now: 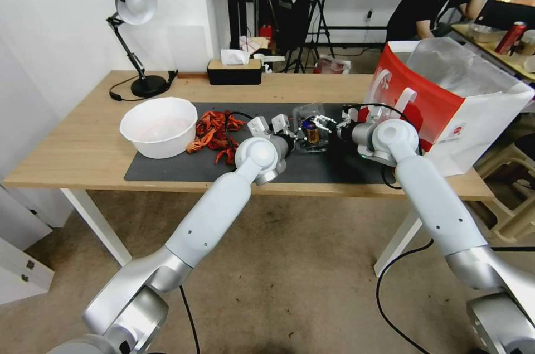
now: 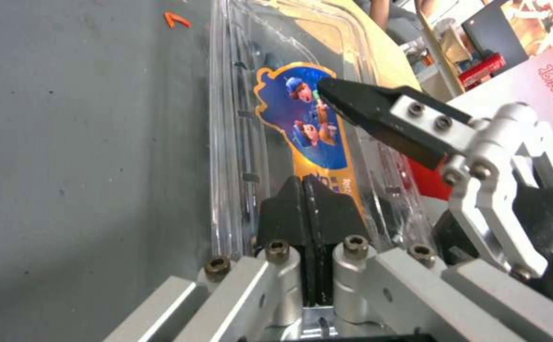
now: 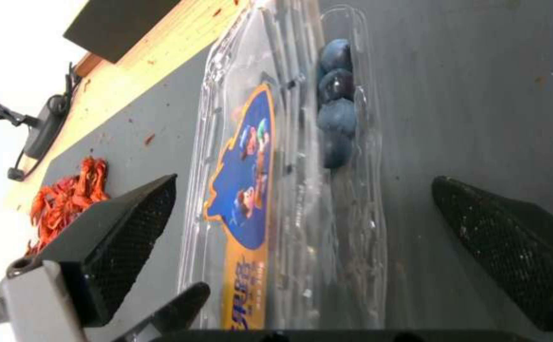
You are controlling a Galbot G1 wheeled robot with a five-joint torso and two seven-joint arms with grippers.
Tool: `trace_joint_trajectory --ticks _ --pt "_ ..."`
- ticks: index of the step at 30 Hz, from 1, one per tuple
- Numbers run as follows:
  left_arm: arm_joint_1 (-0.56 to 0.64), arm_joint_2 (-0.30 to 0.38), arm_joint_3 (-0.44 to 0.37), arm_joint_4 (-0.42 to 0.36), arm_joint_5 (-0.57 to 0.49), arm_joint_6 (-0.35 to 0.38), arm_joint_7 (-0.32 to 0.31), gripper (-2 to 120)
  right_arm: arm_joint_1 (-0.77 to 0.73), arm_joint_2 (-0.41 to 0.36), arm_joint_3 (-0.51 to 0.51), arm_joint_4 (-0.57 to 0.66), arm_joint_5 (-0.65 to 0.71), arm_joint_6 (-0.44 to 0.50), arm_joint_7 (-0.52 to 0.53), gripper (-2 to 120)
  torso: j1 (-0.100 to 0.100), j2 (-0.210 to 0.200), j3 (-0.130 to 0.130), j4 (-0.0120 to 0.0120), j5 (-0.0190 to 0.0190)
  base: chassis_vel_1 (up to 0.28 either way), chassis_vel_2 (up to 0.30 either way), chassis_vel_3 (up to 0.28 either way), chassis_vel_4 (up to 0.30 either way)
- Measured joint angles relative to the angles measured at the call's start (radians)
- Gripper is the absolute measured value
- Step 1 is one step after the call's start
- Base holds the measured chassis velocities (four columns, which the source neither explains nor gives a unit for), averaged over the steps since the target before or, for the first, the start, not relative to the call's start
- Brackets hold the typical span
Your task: Close the takeout container lid, then place the container into the takeout bag.
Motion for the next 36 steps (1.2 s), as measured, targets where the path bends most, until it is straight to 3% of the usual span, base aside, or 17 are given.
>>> trace_joint_trajectory --ticks 9,11,14,17,26,29,36 --pt "0.000 -0.001 0.000 -0.001 0.000 -0.002 -0.001 0 0.004 0.007 -0.002 -0.007 0.011 0.000 0.021 88 0.000 0.000 0.000 -0.0002 -0.0002 0.000 0.000 0.000 0.000" --pt "0.001 -0.001 0.001 -0.003 0.000 -0.003 -0.002 0 0.003 0.010 -0.002 -0.009 0.020 0.000 0.032 72 0.000 0.000 0.000 -0.0002 0.0000 0.000 0.000 0.000 0.000" --pt "0.001 0.000 0.001 -0.005 0.000 -0.004 -0.003 0 -0.001 0.012 0.000 -0.009 0.023 0.000 0.036 66 0.000 0.000 0.000 -0.0001 0.0000 0.000 0.000 0.000 0.000" --pt "0.001 0.003 0.001 -0.007 0.000 -0.004 -0.004 0 -0.007 0.012 0.002 -0.007 0.028 -0.001 0.040 49 0.000 0.000 0.000 0.0000 0.0002 0.000 0.000 0.000 0.000" --pt "0.001 0.005 0.001 -0.009 0.000 -0.006 -0.005 0 -0.012 0.013 0.001 -0.001 0.039 -0.003 0.048 21 0.000 0.000 0.000 0.0007 0.0004 0.000 0.000 0.000 0.000" --pt "0.002 0.006 0.000 -0.012 0.000 -0.008 -0.006 0 -0.017 0.016 0.004 0.002 0.040 -0.003 0.050 6 0.000 0.000 0.000 0.0006 0.0003 0.000 0.000 0.000 0.000" --pt "0.003 0.009 -0.002 -0.018 0.000 -0.016 -0.006 0 -0.020 0.016 0.008 0.009 0.043 -0.003 0.055 0 0.000 0.000 0.000 0.0005 0.0001 0.000 0.000 0.000 0.000"
